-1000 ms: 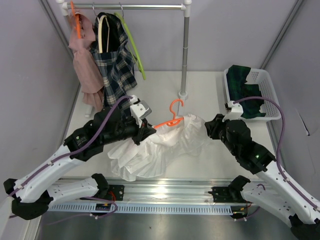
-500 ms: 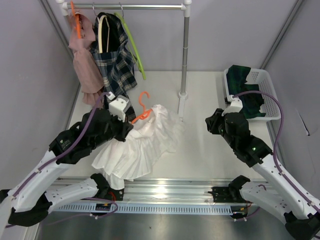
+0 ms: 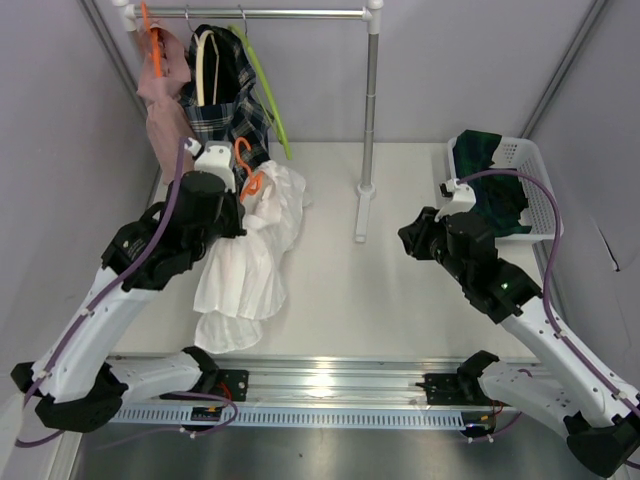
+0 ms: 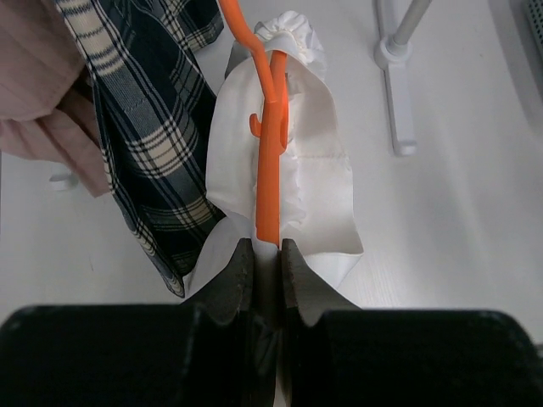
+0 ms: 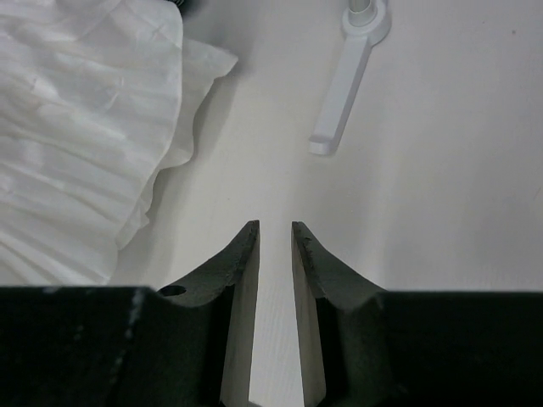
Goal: Place the skirt on the hanger
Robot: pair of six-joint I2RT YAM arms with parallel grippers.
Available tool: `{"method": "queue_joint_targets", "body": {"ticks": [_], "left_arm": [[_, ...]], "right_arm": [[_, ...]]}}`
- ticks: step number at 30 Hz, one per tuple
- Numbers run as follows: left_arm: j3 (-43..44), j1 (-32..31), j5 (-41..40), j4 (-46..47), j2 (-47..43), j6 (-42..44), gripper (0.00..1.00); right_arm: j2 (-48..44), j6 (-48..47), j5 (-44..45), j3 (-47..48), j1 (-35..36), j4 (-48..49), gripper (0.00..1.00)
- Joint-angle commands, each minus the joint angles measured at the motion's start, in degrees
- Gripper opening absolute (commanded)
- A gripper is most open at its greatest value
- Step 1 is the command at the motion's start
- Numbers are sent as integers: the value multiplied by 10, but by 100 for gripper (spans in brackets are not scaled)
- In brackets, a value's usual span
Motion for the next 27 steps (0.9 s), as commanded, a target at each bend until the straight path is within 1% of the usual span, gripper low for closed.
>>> {"method": "queue_joint_targets", "body": {"ticks": [1,3,8,13,15,18,19,23,27], "left_arm": [[67,15,-32,46,33,-28,0],[79,27,-30,59,63,-29,0],[154,61,-41,69,131,-30,0],[215,81,-39,78,194,-38,0],[251,81,-24,78,212,-41,0],[278,81,-5,79,238,-44,0],[302,81,-6,77,245,-41,0],[353,81,-2,68,290,-27,0],[417,81,25,49,332,-9,0]], "right_arm": [[-1,-8,-17,32,-1,15,27],[-2,-7,-19,33,-2,14,27],[-6,-9,-21,35,-2,7,27],[-10,-11,-20,33,-2,6,27],[-11,-11,-20,32,-2,4,27],[-14,-15,-19,30,-1,2,27],[-14,-15,-18,30,-2,1,27],[-19,-16,-16,29,-2,-1,27],[-24,-16,-15,25,-2,-3,27]]}}
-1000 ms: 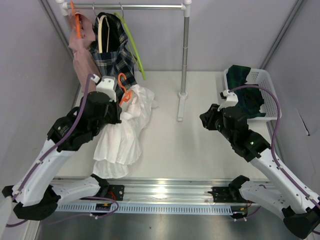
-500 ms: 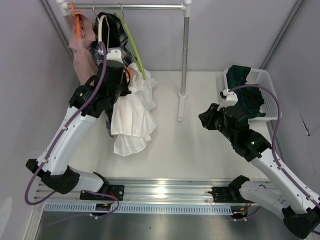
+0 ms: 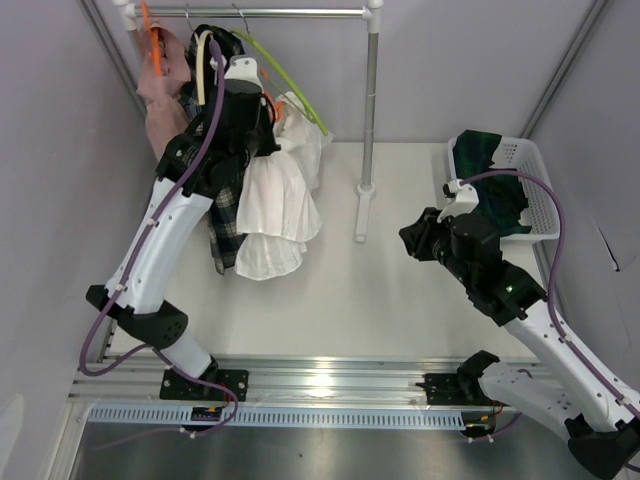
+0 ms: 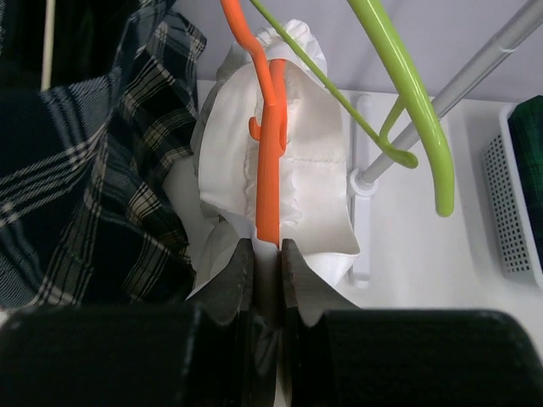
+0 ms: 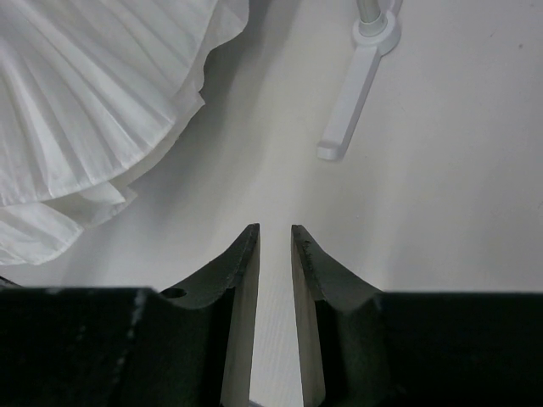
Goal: Place the skirt on the hanger
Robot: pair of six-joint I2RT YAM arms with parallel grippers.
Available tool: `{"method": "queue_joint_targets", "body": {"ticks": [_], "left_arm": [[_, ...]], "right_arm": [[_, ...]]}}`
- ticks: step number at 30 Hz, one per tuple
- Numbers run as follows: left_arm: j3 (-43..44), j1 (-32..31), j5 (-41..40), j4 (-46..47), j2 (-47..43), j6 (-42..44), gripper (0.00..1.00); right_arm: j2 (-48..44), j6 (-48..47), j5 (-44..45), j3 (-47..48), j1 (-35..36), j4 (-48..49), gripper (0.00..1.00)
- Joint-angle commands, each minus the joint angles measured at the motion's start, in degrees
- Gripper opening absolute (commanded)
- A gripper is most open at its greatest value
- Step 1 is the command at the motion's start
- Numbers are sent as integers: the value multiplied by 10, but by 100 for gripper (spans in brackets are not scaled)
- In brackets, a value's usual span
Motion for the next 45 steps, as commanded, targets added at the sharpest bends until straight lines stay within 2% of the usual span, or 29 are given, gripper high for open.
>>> {"method": "queue_joint_targets", "body": {"ticks": [1,8,18,21,25,29,32,34,36,38,39,45], "left_arm": [[75,3,26,29,23,20,0],[123,-2,104,31,68,71,0],[120,-28,163,66,81,120,0],[110,-30,148,57,74,121,0],[94,-29,57,22,56,92,0],[32,-30,25,23,16,68,0],[1,-28,22,33,-22,71,0],[-12,-28,56,53,-36,90,0],[-5,-29,97,56,-28,98,0],[21,-29,102,22,-6,93,0],[61,-30,91,8,3,89,0],[68,-26,7,-35,15,64,0]], "right_arm": [[-14,-12,0,18,-3,0,26],[-27,-16,6,12,-7,-5,26],[-34,-17,7,6,-14,-10,27],[-35,-16,5,3,-16,-9,26],[-34,-14,1,1,-17,-6,26],[-31,-14,-4,0,-18,-2,26],[-31,-15,-3,-1,-18,-2,26],[-34,-15,0,-5,-18,-1,25],[-35,-14,-2,-6,-19,3,26],[-33,-12,-10,-5,-19,3,25],[-31,-12,-11,-5,-19,4,26],[-31,-14,-16,-4,-19,5,25]]}}
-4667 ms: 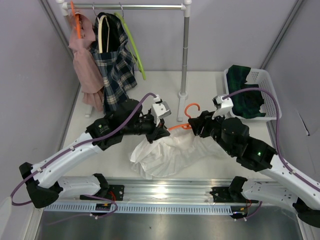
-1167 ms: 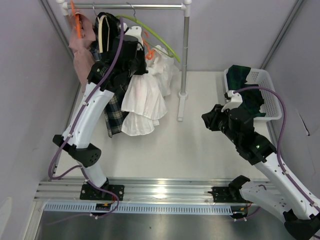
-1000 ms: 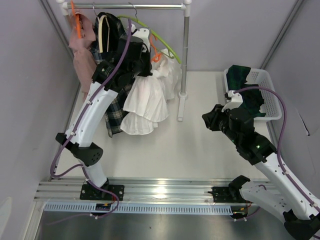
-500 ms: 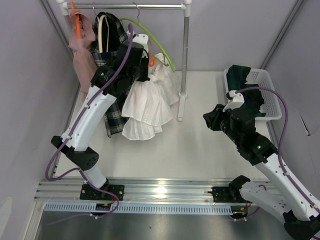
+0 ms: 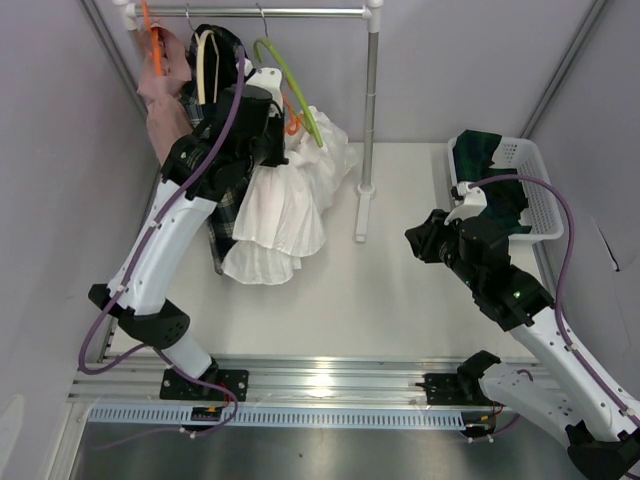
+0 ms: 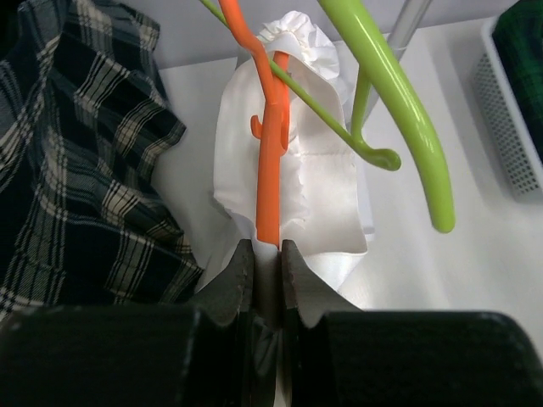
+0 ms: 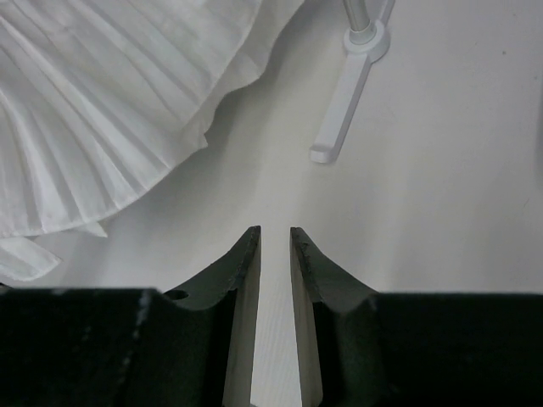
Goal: Place the skirt on the hanger
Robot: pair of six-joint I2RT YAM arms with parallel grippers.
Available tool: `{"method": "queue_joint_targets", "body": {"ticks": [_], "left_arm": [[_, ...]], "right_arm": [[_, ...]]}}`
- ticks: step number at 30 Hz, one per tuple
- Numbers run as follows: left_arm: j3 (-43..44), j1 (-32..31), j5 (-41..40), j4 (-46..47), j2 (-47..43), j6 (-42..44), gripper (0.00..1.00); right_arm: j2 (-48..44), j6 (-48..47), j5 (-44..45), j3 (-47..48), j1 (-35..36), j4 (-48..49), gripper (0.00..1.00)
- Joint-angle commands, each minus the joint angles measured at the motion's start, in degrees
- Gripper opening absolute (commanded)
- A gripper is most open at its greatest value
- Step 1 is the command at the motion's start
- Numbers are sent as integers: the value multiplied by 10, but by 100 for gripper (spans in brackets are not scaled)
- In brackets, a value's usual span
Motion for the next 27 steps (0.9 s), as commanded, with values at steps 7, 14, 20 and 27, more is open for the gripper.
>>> {"method": "queue_joint_targets", "body": {"ticks": [7,14,20,27], "left_arm": [[6,31,-84,-8,-17,-19,0],[49,61,-96,-15,-7,-13,0],[115,106,-90,-32,45,-8,0],[101,138,-62,46,43,11,0]], "right_arm": [[0,-11,-13,3,-4,20,26],[6,-13,-18,1,-5,26,26],[12,-16,-22,1,-10,32,26],[12,-21,-30,0,-19,34,26]]}}
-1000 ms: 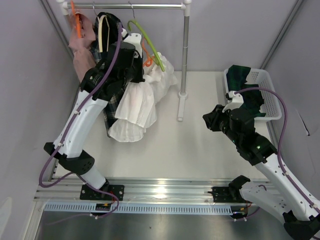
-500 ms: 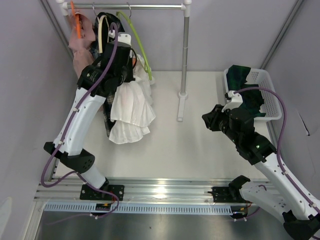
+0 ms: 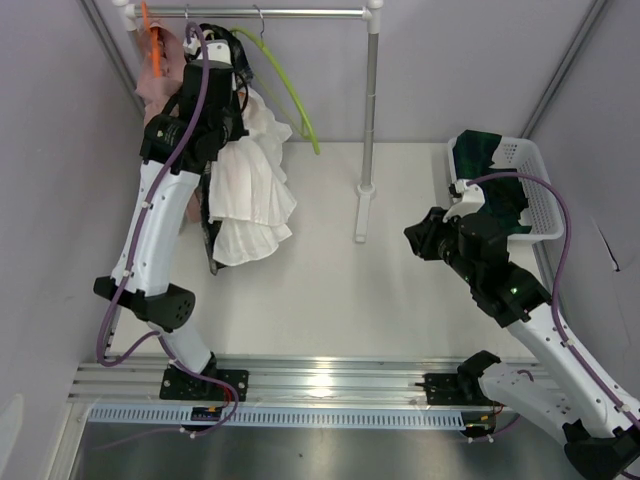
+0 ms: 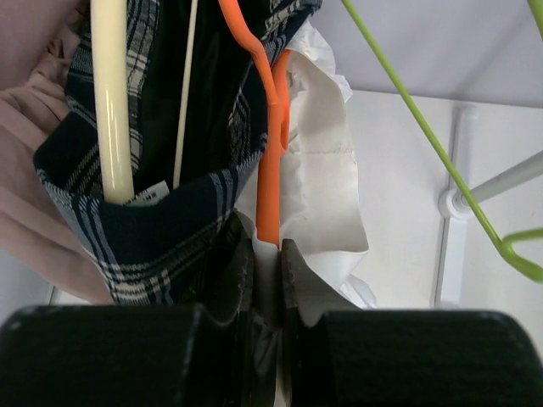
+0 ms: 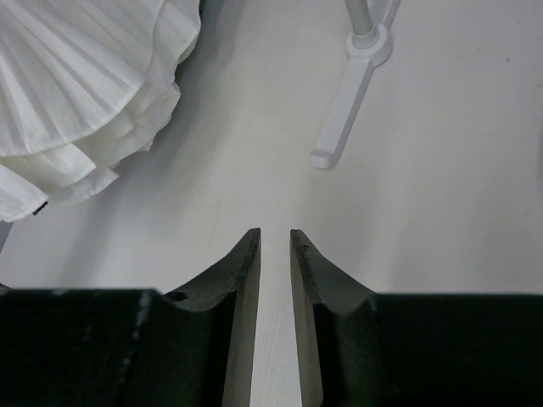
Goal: Place the skirt on the hanger
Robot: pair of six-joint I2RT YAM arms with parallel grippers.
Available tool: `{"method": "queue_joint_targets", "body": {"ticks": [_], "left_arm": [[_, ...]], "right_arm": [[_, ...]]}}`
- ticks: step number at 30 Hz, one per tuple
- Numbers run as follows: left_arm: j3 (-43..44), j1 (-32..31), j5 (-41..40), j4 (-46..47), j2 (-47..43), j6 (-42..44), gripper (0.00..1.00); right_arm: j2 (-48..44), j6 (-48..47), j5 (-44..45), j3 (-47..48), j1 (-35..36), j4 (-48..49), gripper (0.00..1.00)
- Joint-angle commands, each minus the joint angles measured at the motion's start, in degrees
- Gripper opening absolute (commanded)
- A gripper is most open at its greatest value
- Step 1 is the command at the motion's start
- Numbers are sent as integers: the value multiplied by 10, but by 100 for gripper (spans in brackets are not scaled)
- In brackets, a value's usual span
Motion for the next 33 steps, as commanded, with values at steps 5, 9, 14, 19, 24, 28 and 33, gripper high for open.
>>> {"method": "queue_joint_targets", "body": {"ticks": [5,9,14,19,24,28,33], "left_arm": [[7,12,23,147,-12,35,0],[-20,12,13,189,-23,42,0],[-68,12,-1,260,-43,59,0],[-79,12,12,303,-43,82,0],[-107,12,27,360,-61,103,0],[-83,12,35,356,-49,115,0],[-85,12,57,371,-54,117,0]], "right_arm": [[-1,-16,-14,-2,-17,23,26],[0,-20,-25,-6,-27,30,26],[3,-23,-37,-10,-40,37,26],[4,-25,-55,-14,-58,43,25],[-3,-25,-61,-25,-72,51,25],[-8,-25,-79,-34,-76,57,25],[-11,-29,-87,-34,-83,60,26]]}}
